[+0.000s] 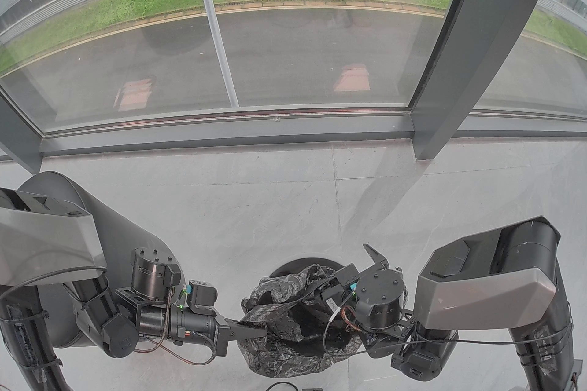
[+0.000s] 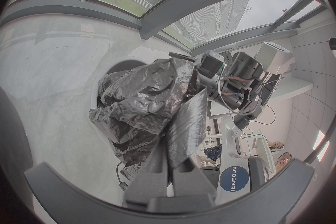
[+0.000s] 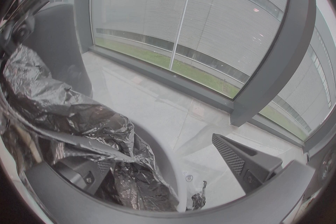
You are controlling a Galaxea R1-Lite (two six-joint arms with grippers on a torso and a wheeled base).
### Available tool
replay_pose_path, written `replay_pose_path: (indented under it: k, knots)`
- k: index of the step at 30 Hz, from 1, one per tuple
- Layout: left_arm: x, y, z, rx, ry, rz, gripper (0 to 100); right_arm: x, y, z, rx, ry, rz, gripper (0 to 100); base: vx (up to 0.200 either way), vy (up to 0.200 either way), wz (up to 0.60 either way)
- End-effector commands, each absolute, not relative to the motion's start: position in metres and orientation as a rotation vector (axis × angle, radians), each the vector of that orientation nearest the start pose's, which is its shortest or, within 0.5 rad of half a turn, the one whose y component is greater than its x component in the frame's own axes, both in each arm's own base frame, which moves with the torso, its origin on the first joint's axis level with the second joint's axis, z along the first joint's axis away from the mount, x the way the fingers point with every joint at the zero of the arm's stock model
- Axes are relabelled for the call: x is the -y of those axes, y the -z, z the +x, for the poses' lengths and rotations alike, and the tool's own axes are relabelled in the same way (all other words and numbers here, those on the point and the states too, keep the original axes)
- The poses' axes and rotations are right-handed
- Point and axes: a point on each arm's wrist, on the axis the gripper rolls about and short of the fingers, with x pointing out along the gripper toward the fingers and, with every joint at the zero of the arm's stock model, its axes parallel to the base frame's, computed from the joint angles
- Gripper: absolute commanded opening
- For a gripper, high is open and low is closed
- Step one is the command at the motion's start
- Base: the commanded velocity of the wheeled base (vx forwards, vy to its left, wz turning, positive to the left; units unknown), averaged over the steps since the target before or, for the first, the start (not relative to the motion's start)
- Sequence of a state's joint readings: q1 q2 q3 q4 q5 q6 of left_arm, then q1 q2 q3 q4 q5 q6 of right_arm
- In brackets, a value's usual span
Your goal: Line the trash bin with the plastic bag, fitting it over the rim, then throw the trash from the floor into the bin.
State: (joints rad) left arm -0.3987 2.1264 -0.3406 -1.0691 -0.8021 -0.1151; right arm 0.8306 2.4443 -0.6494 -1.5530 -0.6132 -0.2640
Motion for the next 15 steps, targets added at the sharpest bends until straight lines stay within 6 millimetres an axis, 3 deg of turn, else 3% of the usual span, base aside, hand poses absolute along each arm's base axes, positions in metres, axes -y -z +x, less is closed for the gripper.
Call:
replay_pose_path:
  k: [1, 6, 15]
  knots:
    - [0.119, -0.003, 0.24, -0.817, 1.103, -0.25, 0, -0.26, 0.012, 0.267, -0.107, -0.213, -0.374, 100, 0.0, 0.0, 0.0]
    - [0.119, -0.005, 0.242, -0.808, 1.102, -0.247, 0, -0.265, 0.009, 0.276, -0.082, -0.195, -0.348, 100, 0.0, 0.0, 0.0]
    - [0.12, 0.001, 0.25, -0.808, 1.093, -0.252, 0, -0.252, 0.006, 0.284, -0.088, -0.157, -0.345, 100, 0.0, 0.0, 0.0]
